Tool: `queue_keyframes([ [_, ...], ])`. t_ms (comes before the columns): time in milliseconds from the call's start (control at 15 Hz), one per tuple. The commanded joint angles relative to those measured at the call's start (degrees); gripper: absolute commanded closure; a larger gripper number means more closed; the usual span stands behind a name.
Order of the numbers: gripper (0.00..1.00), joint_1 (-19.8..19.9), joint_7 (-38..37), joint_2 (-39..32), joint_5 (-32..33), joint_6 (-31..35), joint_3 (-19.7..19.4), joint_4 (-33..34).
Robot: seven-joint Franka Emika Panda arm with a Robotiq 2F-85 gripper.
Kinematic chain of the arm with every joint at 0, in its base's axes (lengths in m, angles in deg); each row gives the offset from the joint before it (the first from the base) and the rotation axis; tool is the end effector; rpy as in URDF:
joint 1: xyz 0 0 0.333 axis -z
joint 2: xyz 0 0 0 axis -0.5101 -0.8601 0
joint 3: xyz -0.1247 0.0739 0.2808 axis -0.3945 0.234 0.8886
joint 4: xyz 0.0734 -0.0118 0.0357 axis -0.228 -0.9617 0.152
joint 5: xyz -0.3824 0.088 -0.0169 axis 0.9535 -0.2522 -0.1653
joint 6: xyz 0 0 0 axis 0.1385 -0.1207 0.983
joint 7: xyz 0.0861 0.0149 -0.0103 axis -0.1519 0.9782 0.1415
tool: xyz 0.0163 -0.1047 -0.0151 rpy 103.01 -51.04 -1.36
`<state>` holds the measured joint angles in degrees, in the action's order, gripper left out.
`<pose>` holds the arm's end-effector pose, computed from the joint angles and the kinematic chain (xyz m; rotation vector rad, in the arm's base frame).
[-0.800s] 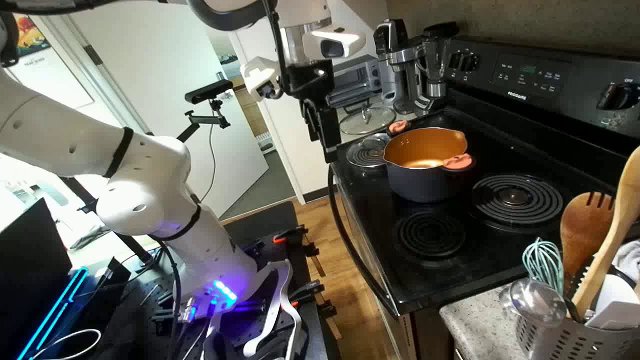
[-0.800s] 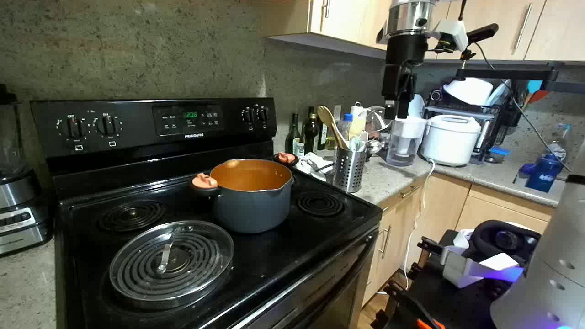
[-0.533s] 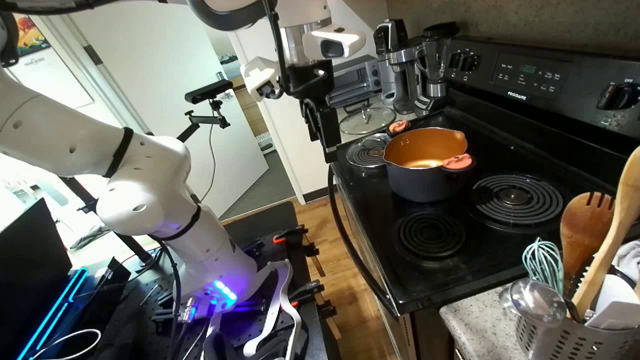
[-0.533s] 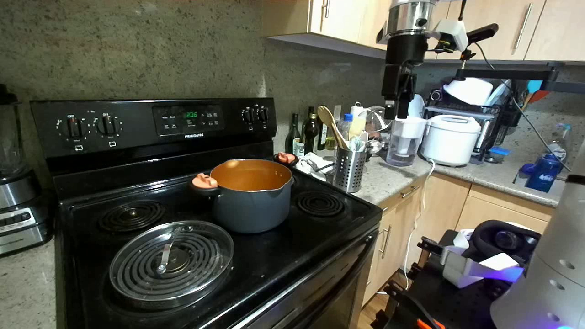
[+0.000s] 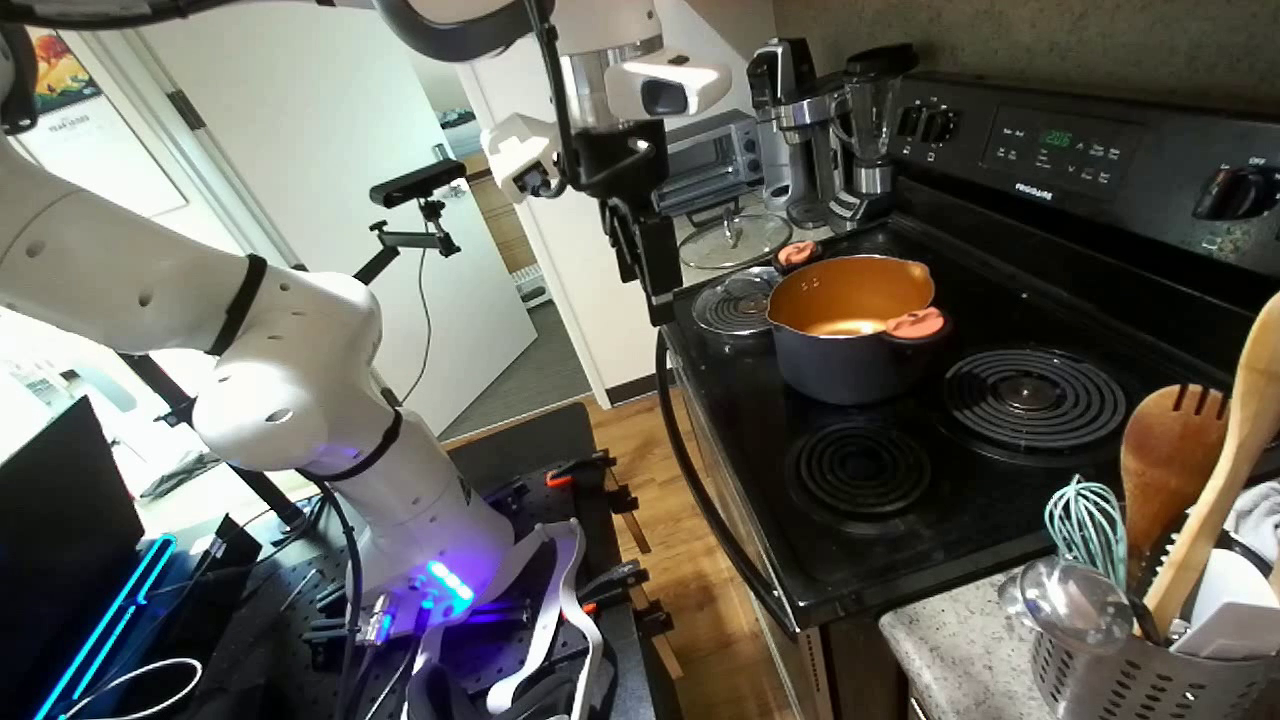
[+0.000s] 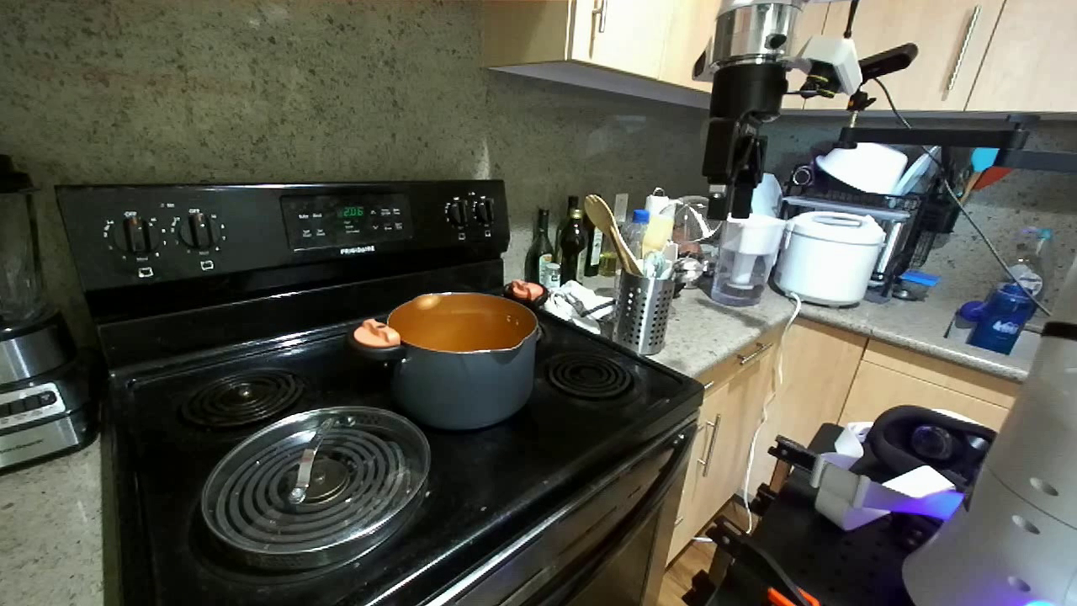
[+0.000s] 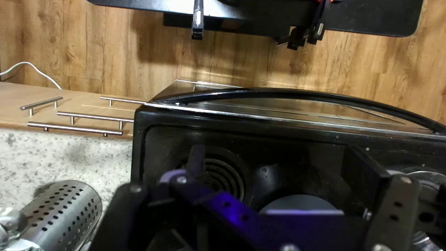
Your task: Pick up a wooden spatula from the holder and put it inside the pot on the stove
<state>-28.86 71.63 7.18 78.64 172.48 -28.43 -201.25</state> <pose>0.3471 -0.0708 0.4528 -3.0642 -0.1270 0.1329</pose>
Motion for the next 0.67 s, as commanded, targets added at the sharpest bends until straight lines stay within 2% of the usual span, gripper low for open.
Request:
queue_keyframes([
  [0, 0.0, 0.5, 0.2, -0.1, -0.3, -0.1, 0.5, 0.1],
  [600, 0.0, 0.7, 1.1, -1.0, -0.5, 0.0, -0.5, 3.2],
])
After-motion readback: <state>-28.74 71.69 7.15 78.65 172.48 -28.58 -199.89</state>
